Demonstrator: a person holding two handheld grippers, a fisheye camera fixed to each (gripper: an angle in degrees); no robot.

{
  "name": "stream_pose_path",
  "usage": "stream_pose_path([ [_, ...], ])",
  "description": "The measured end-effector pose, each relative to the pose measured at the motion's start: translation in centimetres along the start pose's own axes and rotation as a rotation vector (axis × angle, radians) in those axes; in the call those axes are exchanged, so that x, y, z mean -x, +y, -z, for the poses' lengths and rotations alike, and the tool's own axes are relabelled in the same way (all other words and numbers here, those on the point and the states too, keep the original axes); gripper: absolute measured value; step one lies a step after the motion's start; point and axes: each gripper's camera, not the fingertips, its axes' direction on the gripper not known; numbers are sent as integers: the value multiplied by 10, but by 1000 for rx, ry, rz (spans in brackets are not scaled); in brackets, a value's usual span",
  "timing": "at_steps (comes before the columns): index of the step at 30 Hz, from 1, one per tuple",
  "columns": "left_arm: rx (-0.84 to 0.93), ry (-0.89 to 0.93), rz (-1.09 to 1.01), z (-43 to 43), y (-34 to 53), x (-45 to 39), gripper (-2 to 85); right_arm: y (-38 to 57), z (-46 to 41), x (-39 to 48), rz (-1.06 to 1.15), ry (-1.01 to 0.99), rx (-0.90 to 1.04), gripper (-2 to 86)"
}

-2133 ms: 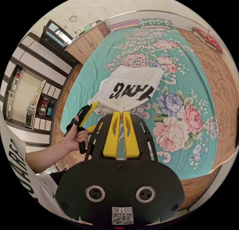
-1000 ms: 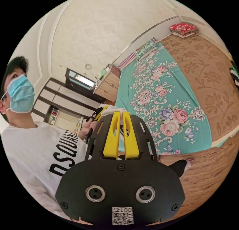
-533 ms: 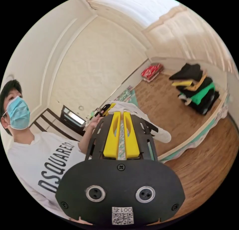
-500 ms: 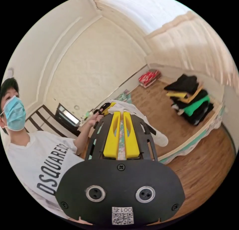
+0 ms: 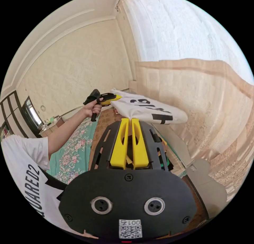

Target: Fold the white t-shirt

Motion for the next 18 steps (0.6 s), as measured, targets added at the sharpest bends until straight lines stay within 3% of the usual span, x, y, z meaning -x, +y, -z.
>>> stream_pose_path([
  [5, 188, -178, 114, -32, -21, 103, -11, 70, -145, -25, 80, -43, 254, 13],
  [9, 220, -296, 379, -65, 1, 202, -11, 127, -245, -37, 127, -72, 545, 13],
  [14, -65, -151, 467, -61, 7, 202, -14, 122, -266, -55, 258, -226, 627, 11],
  [18, -176, -298, 582, -62, 2, 178, -15, 111, -275, -68, 480, -350, 756, 9],
])
